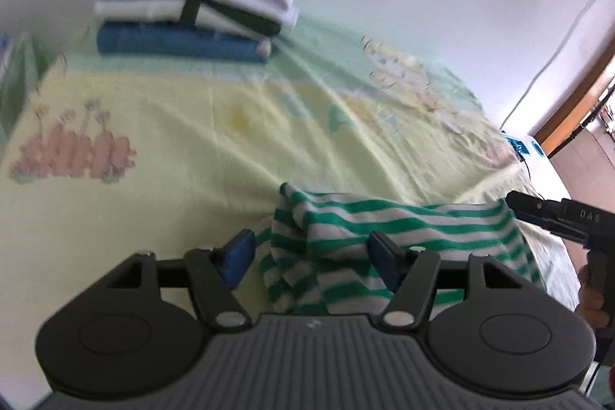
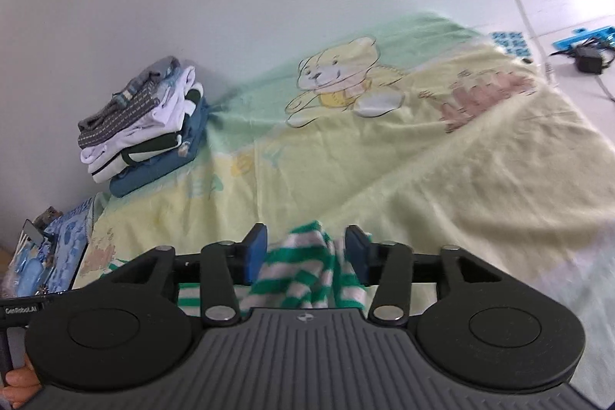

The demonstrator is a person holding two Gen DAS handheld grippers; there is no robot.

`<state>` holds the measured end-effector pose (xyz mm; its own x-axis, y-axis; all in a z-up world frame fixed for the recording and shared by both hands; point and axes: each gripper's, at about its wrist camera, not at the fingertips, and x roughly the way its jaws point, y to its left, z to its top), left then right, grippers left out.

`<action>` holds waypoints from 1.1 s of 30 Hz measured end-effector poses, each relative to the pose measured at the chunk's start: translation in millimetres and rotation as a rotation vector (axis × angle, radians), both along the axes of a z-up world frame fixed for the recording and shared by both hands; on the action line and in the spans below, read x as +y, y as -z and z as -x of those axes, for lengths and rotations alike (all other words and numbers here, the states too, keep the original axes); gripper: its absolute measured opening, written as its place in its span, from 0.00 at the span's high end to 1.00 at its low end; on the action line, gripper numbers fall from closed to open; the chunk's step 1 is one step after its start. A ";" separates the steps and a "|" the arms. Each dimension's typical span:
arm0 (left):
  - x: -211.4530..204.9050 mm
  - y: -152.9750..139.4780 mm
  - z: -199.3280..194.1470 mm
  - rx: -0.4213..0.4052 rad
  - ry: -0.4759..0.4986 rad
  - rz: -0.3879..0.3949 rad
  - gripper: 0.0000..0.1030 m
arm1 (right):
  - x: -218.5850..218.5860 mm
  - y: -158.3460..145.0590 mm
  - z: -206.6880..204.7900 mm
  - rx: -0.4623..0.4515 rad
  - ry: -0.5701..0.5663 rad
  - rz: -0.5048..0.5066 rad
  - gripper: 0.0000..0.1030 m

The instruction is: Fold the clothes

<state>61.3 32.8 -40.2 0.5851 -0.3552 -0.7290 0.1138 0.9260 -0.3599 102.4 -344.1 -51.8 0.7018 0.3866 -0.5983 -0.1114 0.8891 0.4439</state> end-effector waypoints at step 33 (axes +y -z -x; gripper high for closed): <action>-20.7 19.1 -37.1 -0.022 0.042 -0.125 0.74 | -5.0 -4.8 57.1 0.129 -0.013 0.058 0.98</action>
